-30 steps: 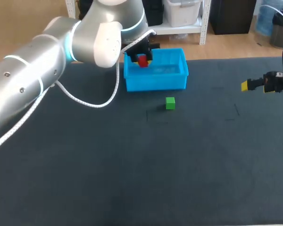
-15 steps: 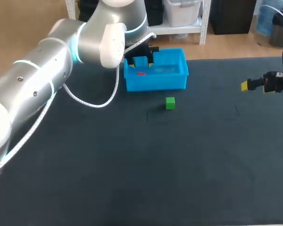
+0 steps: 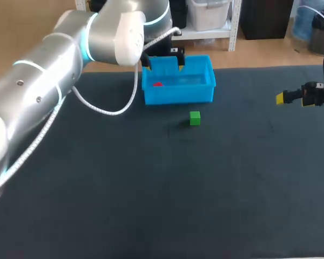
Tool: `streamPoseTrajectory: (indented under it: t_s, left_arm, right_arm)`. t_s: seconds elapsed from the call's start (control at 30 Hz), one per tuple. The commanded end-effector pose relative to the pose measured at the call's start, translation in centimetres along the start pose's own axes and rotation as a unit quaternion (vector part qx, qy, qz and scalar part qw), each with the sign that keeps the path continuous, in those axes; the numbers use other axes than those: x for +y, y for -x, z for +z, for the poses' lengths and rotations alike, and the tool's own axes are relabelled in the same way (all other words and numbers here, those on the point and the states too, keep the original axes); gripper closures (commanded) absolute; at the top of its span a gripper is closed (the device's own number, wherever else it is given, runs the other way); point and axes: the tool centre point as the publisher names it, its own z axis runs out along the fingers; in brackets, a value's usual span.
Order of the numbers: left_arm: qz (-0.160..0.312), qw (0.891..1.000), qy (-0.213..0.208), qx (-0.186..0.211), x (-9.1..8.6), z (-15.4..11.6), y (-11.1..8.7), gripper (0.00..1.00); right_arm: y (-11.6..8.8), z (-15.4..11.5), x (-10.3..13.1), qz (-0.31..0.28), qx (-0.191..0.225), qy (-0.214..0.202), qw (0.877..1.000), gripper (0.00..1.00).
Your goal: Use the left arm to pick the red cube and place it into the blue plastic box first, then use the right arm to grasp the green cube and put it into the same blue plastic box after the first action is fully finished.
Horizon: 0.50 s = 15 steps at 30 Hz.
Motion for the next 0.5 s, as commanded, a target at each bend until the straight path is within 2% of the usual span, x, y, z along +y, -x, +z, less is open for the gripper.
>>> streamPoseTrajectory:
  t_s: [0.03, 0.23, 0.5]
  left_arm:
    - [0.007, 1.000, -0.014, -0.025, 1.5, -3.2, -3.2, 0.00]
    - [0.024, 0.998, -0.029, -0.041, 3.0, -5.7, -6.5, 0.00]
    - [0.032, 0.997, -0.053, -0.043, 5.6, -8.3, -11.0, 0.00]
  right_arm:
    - [0.0, 0.0, 0.0, 0.000, 0.000, 0.000, 1.000, 0.00]
    - [0.0, 0.0, 0.0, 0.000, 0.000, 0.000, 1.000, 0.00]
    - [0.0, 0.0, 0.0, 0.000, 0.000, 0.000, 1.000, 0.00]
